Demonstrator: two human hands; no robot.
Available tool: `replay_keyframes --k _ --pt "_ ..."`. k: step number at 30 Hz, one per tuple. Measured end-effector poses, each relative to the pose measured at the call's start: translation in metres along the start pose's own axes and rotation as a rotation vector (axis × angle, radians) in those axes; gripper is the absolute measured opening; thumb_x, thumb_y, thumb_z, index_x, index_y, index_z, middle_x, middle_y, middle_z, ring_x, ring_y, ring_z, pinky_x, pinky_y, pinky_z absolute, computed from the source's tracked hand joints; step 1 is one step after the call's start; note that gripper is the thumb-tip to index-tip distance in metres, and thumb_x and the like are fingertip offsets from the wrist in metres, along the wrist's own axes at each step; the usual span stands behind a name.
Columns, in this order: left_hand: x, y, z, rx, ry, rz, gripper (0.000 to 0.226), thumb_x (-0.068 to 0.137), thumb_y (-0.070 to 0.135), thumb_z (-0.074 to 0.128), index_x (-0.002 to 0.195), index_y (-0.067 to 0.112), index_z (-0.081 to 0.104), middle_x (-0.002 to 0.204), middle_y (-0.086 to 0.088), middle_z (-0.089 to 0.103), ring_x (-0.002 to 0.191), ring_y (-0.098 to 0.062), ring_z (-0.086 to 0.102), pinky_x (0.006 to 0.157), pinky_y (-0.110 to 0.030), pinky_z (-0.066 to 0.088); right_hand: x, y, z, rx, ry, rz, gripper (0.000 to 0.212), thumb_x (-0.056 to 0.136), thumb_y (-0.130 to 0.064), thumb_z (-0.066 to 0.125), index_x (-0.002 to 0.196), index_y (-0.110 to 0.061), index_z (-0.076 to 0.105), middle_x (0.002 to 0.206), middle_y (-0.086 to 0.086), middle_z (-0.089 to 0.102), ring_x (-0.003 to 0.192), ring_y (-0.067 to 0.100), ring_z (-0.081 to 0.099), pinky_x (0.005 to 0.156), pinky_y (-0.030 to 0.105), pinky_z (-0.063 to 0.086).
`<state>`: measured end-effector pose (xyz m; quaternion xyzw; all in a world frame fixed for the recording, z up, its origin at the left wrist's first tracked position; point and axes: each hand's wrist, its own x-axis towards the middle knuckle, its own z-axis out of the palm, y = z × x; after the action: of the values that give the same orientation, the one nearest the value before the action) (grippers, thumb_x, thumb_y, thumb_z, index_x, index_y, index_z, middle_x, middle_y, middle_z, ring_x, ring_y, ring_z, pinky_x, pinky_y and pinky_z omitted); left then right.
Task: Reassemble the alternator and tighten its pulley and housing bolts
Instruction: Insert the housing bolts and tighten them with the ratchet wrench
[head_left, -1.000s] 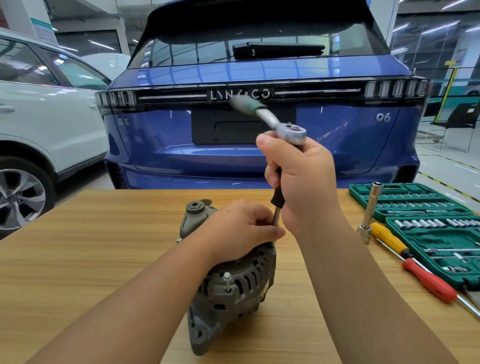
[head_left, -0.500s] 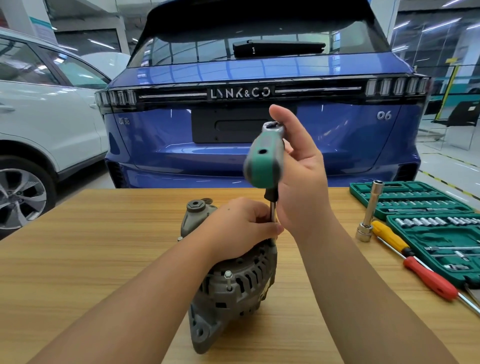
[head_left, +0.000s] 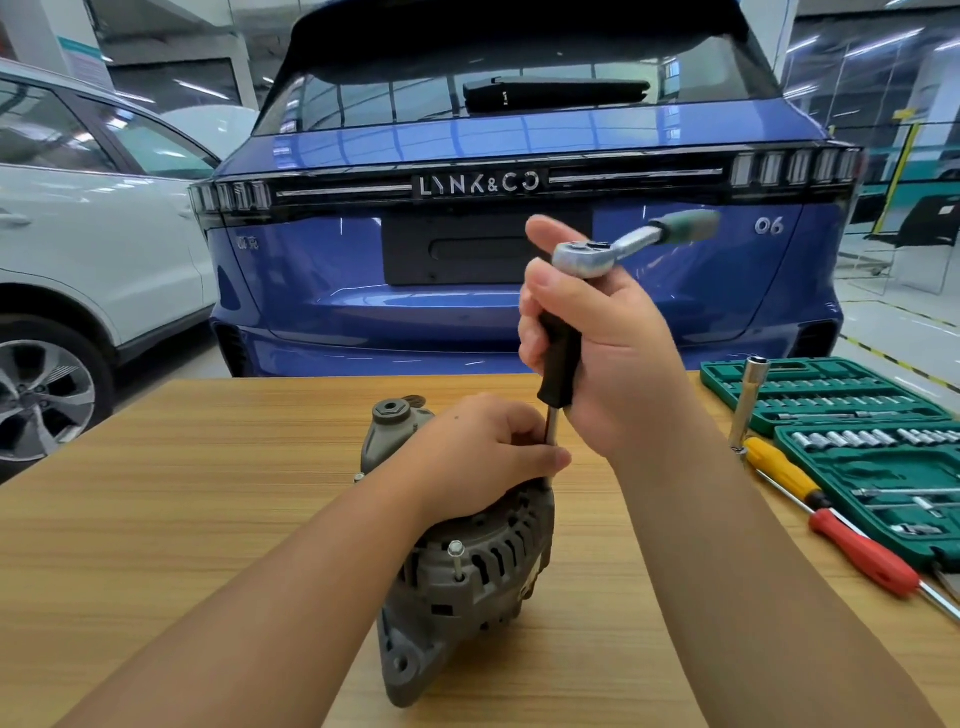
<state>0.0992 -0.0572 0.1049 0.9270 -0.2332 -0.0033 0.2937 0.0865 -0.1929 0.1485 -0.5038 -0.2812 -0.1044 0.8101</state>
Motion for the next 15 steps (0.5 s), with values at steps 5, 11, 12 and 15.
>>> replay_keyframes --k 5,11,12,15 --pt "0.000 -0.001 0.001 -0.021 0.004 0.003 0.019 0.095 0.051 0.062 0.094 0.036 0.073 0.088 0.015 0.073 0.079 0.001 0.066 0.078 -0.032 0.058 -0.001 0.011 0.010 -0.159 0.031 -0.253 0.043 0.094 -0.002 0.061 0.125 -0.031 0.058 0.083 0.010 0.054 0.061 0.016 0.047 0.059 0.027 0.047" --pt "-0.001 -0.004 0.002 -0.019 0.016 0.011 0.019 0.095 0.051 0.063 0.096 0.035 0.072 0.089 0.016 0.071 0.082 -0.001 0.065 0.083 -0.037 0.058 -0.002 0.005 0.010 -0.073 0.003 -0.166 0.046 0.098 0.006 0.044 0.123 -0.030 0.059 0.091 0.021 0.048 0.063 0.022 0.043 0.054 0.026 0.043" --pt "0.000 -0.005 0.002 -0.018 0.023 0.008 0.019 0.094 0.052 0.064 0.095 0.035 0.070 0.090 0.018 0.069 0.083 0.000 0.063 0.083 -0.036 0.059 -0.001 0.004 0.009 -0.019 -0.005 -0.115 0.048 0.100 0.008 0.036 0.122 -0.029 0.060 0.090 0.022 0.050 0.061 0.022 0.047 0.051 0.025 0.044" --pt "0.000 -0.005 0.003 -0.035 0.028 0.016 0.016 0.092 0.054 0.065 0.091 0.038 0.069 0.088 0.020 0.069 0.079 0.002 0.065 0.080 -0.038 0.060 0.000 0.000 0.009 0.095 -0.033 -0.020 0.033 0.099 -0.016 0.038 0.120 -0.024 0.062 0.093 0.020 0.051 0.061 0.020 0.053 0.053 0.024 0.047"
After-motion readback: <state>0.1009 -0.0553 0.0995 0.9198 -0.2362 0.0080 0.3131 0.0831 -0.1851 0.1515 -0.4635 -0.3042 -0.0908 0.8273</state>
